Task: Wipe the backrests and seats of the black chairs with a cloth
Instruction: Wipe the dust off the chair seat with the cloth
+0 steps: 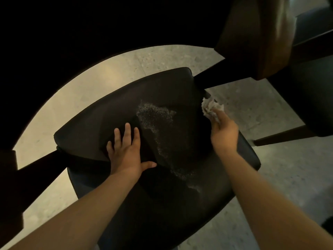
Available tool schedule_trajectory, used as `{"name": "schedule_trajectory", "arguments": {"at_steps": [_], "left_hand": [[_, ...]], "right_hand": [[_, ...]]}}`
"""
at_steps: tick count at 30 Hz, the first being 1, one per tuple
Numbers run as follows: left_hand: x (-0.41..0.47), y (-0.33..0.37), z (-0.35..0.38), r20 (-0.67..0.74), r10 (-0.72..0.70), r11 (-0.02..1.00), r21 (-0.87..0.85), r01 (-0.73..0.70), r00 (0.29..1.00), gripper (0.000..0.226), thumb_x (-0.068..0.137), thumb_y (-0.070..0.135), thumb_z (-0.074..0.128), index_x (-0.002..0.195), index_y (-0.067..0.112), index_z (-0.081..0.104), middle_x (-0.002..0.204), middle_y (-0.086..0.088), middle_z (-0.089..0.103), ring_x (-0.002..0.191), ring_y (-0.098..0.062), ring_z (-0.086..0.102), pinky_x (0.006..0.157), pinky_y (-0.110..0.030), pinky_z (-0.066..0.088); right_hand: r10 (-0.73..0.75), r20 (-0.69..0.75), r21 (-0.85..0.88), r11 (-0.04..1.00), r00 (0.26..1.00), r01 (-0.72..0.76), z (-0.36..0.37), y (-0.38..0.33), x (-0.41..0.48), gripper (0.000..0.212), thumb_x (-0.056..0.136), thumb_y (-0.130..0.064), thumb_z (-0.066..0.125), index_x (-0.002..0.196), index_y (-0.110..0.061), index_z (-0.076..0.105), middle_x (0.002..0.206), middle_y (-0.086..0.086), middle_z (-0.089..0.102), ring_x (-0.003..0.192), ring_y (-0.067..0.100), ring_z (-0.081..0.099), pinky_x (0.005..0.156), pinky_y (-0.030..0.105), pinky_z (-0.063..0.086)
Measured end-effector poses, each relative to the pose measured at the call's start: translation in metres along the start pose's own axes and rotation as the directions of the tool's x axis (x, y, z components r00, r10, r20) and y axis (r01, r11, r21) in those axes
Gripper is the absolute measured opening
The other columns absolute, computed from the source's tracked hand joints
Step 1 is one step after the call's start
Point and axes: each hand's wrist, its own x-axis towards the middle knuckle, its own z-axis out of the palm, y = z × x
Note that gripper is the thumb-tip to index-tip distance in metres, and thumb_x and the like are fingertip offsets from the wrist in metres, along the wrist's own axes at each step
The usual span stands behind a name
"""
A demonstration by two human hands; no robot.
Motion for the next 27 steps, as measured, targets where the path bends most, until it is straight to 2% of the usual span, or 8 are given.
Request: {"name": "schedule_trajectory", "arguments": {"at_steps": [5, 8, 10, 13, 17, 20, 25, 27], "left_hand": [[0.001, 0.000, -0.002, 0.018, 0.000, 1.000, 0.006, 0.000, 1.000, 0.122, 0.073, 0.065, 0.070, 0.155, 0.024, -0.010, 0.159, -0.001, -0.029, 0.146, -0.031, -0.024, 0.120, -0.053, -0.003], [0.001, 0.001, -0.004, 0.031, 0.004, 1.000, 0.006, -0.004, 1.000, 0.122, 0.073, 0.064, 0.070, 0.155, 0.023, -0.010, 0.158, -0.002, -0.029, 0.145, -0.032, -0.025, 0.120, -0.053, -0.004], [0.001, 0.002, -0.005, 0.043, 0.000, 1.000, 0.016, -0.001, 0.999, 0.122, 0.073, 0.064, 0.070, 0.154, 0.023, -0.011, 0.158, -0.002, -0.029, 0.145, -0.032, -0.025, 0.120, -0.053, -0.003], [0.002, 0.003, -0.006, 0.060, -0.013, 1.000, 0.028, 0.011, 0.998, 0.122, 0.073, 0.064, 0.070, 0.154, 0.023, -0.012, 0.158, -0.003, -0.029, 0.145, -0.033, -0.025, 0.120, -0.054, -0.002], [0.002, 0.006, -0.007, 0.074, -0.024, 0.999, 0.037, 0.022, 0.997, 0.122, 0.074, 0.063, 0.071, 0.154, 0.023, -0.012, 0.158, -0.003, -0.029, 0.145, -0.033, -0.025, 0.119, -0.055, -0.002], [0.002, 0.006, -0.007, 0.074, -0.026, 0.999, 0.040, 0.023, 0.997, 0.122, 0.074, 0.063, 0.071, 0.154, 0.023, -0.012, 0.158, -0.003, -0.029, 0.145, -0.033, -0.025, 0.120, -0.055, -0.001], [-0.005, 0.004, -0.012, 0.041, 0.001, 1.000, 0.020, -0.002, 0.999, 0.121, 0.075, 0.065, 0.069, 0.154, 0.023, -0.012, 0.159, -0.002, -0.027, 0.146, -0.031, -0.022, 0.120, -0.055, 0.001], [-0.014, 0.004, -0.013, 0.017, 0.014, 1.000, -0.010, -0.014, 1.000, 0.118, 0.076, 0.064, 0.067, 0.154, 0.022, -0.010, 0.161, -0.002, -0.023, 0.148, -0.029, -0.019, 0.120, -0.055, 0.003]], "right_hand": [[-0.169, 0.142, 0.026, 0.986, 0.975, 0.167, 0.028, -0.013, -0.073, 0.040, 0.098, -0.010, 0.049, 0.135, -0.025, 0.053, 0.129, -0.005, 0.058, 0.114, 0.007, 0.056, 0.104, 0.036, 0.046], [-0.200, 0.219, 0.107, 0.978, 0.955, 0.180, 0.012, -0.016, -0.080, 0.032, 0.098, -0.015, 0.049, 0.118, -0.039, 0.057, 0.101, -0.015, 0.064, 0.086, -0.003, 0.060, 0.076, 0.023, 0.053], [-0.169, 0.097, 0.119, 0.980, 0.981, 0.158, -0.006, -0.014, -0.062, 0.030, 0.098, -0.014, 0.050, 0.113, -0.040, 0.057, 0.092, -0.016, 0.061, 0.079, -0.004, 0.059, 0.066, 0.014, 0.048], [-0.078, -0.054, 0.054, 0.995, 0.995, 0.081, -0.027, 0.002, -0.024, 0.031, 0.099, -0.014, 0.049, 0.127, -0.025, 0.059, 0.108, -0.009, 0.065, 0.091, -0.003, 0.061, 0.077, 0.017, 0.050], [0.009, 0.013, -0.070, 0.998, 1.000, -0.008, -0.017, 0.016, -0.018, 0.041, 0.099, -0.009, 0.047, 0.136, -0.024, 0.052, 0.137, 0.001, 0.055, 0.121, 0.016, 0.054, 0.101, 0.031, 0.044], [-0.026, 0.018, -0.027, 0.999, 0.999, 0.027, 0.010, 0.010, -0.061, 0.038, 0.097, -0.006, 0.047, 0.131, -0.020, 0.056, 0.135, 0.003, 0.055, 0.127, 0.016, 0.050, 0.111, 0.040, 0.039], [-0.119, 0.140, 0.143, 0.985, 0.983, 0.099, 0.006, 0.004, -0.093, 0.025, 0.098, -0.012, 0.051, 0.112, -0.028, 0.064, 0.102, -0.012, 0.065, 0.089, 0.000, 0.061, 0.079, 0.024, 0.051], [-0.081, 0.087, 0.103, 0.992, 0.993, 0.072, -0.010, 0.009, -0.076, 0.026, 0.098, -0.014, 0.050, 0.116, -0.027, 0.063, 0.105, -0.010, 0.064, 0.086, 0.000, 0.060, 0.075, 0.022, 0.051]]}}
